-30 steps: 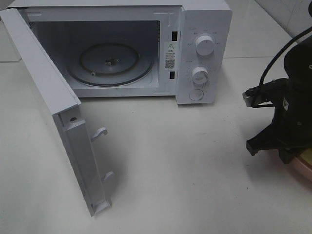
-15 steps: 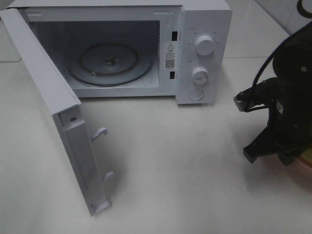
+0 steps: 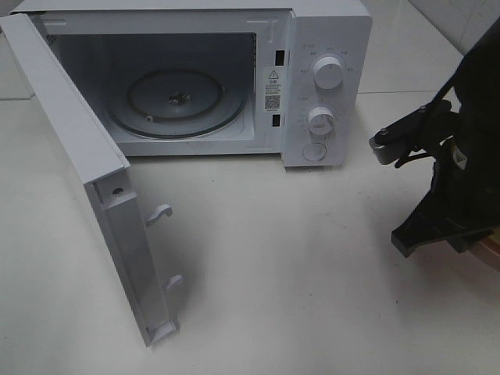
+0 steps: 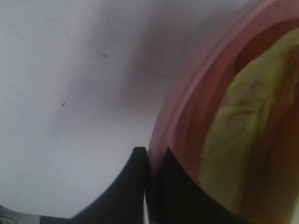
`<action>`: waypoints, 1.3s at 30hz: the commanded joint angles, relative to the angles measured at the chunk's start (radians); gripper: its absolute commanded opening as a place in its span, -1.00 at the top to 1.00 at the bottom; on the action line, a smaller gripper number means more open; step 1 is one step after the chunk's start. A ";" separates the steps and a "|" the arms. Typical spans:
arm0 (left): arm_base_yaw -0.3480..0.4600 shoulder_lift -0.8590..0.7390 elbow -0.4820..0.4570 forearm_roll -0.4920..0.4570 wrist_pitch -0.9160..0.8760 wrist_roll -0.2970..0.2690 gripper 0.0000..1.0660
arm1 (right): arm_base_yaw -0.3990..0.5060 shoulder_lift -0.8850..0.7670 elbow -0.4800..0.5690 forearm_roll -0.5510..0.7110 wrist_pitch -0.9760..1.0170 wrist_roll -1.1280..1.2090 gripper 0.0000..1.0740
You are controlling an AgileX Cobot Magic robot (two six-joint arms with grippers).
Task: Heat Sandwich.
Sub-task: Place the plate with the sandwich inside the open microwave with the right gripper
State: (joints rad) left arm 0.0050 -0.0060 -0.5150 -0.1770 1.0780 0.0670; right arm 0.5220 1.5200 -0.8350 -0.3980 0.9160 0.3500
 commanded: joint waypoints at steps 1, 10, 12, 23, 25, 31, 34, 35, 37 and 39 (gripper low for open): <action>-0.005 -0.015 0.001 -0.006 -0.005 -0.005 -0.83 | 0.023 -0.016 -0.001 -0.027 0.032 0.005 1.00; -0.005 -0.015 0.001 -0.006 -0.005 -0.005 -0.83 | 0.079 -0.052 0.002 -0.027 0.061 0.005 1.00; -0.005 -0.015 0.001 -0.006 -0.005 -0.005 -0.83 | 0.093 -0.059 0.002 -0.029 0.071 0.002 1.00; -0.005 -0.015 0.001 -0.006 -0.005 -0.005 -0.83 | 0.184 -0.092 0.004 -0.029 0.103 -0.034 1.00; -0.005 -0.015 0.001 -0.006 -0.005 -0.005 -0.83 | 0.195 -0.094 0.004 -0.029 0.103 -0.039 1.00; -0.005 -0.015 0.001 -0.006 -0.005 -0.005 -0.83 | 0.268 -0.094 0.004 -0.041 0.110 -0.051 1.00; -0.005 -0.015 0.001 -0.006 -0.005 -0.005 -0.83 | 0.290 -0.094 0.004 -0.049 0.115 -0.052 1.00; -0.005 -0.015 0.001 -0.006 -0.005 -0.005 -0.83 | 0.314 -0.094 0.004 -0.053 0.118 -0.060 1.00; -0.005 -0.015 0.001 -0.006 -0.005 -0.005 -0.83 | 0.326 -0.094 0.004 -0.053 0.118 -0.066 1.00; -0.005 -0.015 0.001 -0.006 -0.005 -0.005 -0.83 | 0.355 -0.094 0.004 -0.055 0.118 -0.082 1.00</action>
State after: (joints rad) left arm 0.0050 -0.0060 -0.5150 -0.1770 1.0780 0.0670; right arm 0.8640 1.4360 -0.8340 -0.4200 1.0130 0.2870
